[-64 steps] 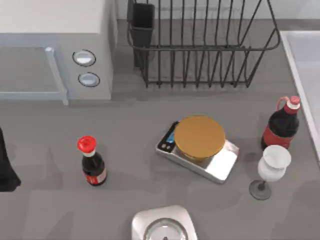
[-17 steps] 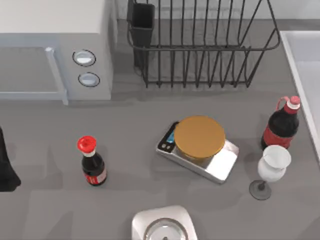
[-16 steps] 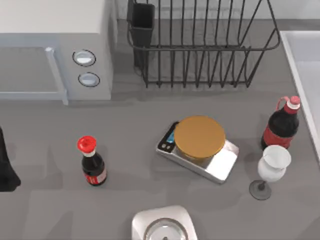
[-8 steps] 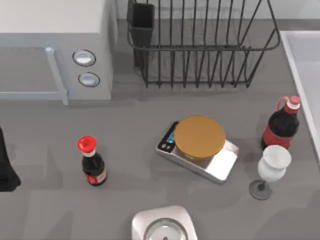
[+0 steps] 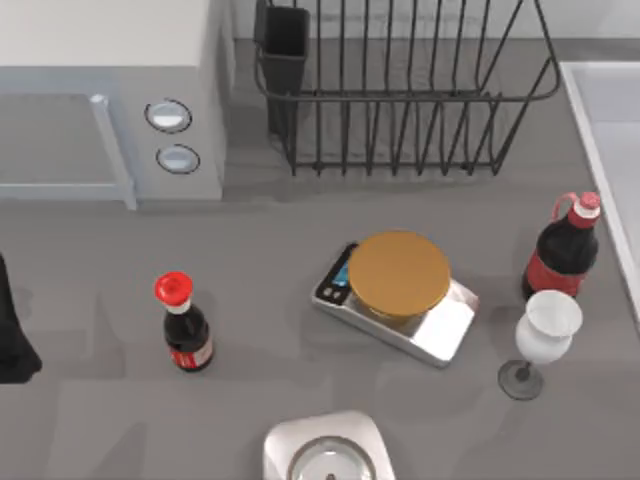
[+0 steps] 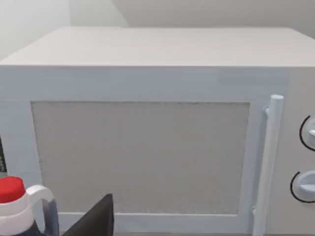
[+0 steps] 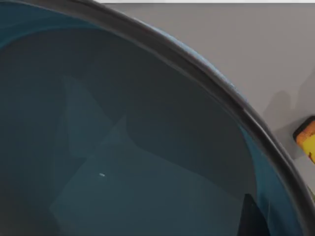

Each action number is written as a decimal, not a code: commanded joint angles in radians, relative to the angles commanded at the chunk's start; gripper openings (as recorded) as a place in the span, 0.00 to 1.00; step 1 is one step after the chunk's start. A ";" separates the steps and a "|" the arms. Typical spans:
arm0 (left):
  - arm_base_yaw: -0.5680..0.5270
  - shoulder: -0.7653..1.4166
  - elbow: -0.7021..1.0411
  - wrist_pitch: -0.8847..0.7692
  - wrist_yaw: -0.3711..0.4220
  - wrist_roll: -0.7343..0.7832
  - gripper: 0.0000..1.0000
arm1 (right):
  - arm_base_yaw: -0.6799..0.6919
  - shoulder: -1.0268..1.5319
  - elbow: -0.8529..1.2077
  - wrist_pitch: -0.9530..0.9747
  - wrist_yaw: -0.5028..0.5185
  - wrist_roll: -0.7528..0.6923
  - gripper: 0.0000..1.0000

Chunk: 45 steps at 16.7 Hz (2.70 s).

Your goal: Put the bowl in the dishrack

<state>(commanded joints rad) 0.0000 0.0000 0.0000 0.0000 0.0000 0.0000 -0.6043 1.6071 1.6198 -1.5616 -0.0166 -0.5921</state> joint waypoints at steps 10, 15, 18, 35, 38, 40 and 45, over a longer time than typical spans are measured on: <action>0.000 0.000 0.000 0.000 0.000 0.000 1.00 | 0.160 -0.001 0.005 0.146 0.114 0.061 0.00; 0.000 0.000 0.000 0.000 0.000 0.000 1.00 | 0.531 -0.011 -0.018 0.467 0.361 0.193 0.00; 0.000 0.000 0.000 0.000 0.000 0.000 1.00 | 0.820 -0.027 -0.051 0.723 0.536 0.295 0.00; 0.000 0.000 0.000 0.000 0.000 0.000 1.00 | 1.639 -0.162 -0.179 1.536 1.074 0.625 0.00; 0.000 0.000 0.000 0.000 0.000 0.000 1.00 | 1.618 -0.125 -0.180 1.573 1.052 0.624 0.00; 0.000 0.000 0.000 0.000 0.000 0.000 1.00 | 1.578 -0.052 -0.185 1.650 1.009 0.623 0.00; 0.000 0.000 0.000 0.000 0.000 0.000 1.00 | 1.415 0.207 -0.224 1.983 0.850 0.621 0.00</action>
<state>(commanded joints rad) 0.0000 0.0000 0.0000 0.0000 0.0000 0.0000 0.8108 1.8144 1.3954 0.4218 0.8332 0.0294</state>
